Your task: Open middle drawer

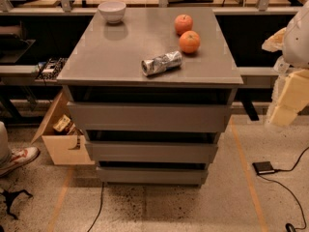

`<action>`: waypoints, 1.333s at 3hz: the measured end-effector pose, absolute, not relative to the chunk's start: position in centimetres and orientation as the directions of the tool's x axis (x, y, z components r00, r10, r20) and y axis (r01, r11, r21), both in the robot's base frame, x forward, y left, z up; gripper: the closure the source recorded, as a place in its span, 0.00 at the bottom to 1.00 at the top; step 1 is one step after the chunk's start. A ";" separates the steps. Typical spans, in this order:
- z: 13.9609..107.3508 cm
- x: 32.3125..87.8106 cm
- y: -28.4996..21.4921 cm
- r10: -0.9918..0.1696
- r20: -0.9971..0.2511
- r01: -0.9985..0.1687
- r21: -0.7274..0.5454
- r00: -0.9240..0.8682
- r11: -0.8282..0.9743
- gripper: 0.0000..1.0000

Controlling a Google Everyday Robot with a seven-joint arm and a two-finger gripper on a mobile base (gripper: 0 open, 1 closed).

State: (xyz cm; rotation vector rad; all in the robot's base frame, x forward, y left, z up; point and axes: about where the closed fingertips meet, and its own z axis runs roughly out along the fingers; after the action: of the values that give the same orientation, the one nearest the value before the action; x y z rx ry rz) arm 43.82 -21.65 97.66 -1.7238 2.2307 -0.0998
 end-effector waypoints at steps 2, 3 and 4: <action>95.4 42.6 -21.3 -0.955 -0.218 -0.949 -0.199 -0.200 0.245 0.00; 91.1 40.6 -20.1 -0.963 -0.219 -0.970 -0.149 -0.155 0.190 0.00; 84.4 38.0 -18.7 -0.969 -0.206 -0.984 -0.090 -0.136 0.157 0.00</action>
Offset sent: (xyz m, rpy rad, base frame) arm -0.0343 0.0073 -0.0670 0.0597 0.1468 0.0887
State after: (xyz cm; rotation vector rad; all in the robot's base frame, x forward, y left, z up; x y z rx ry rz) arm 37.99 -18.71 84.42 -1.9079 2.2154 0.0983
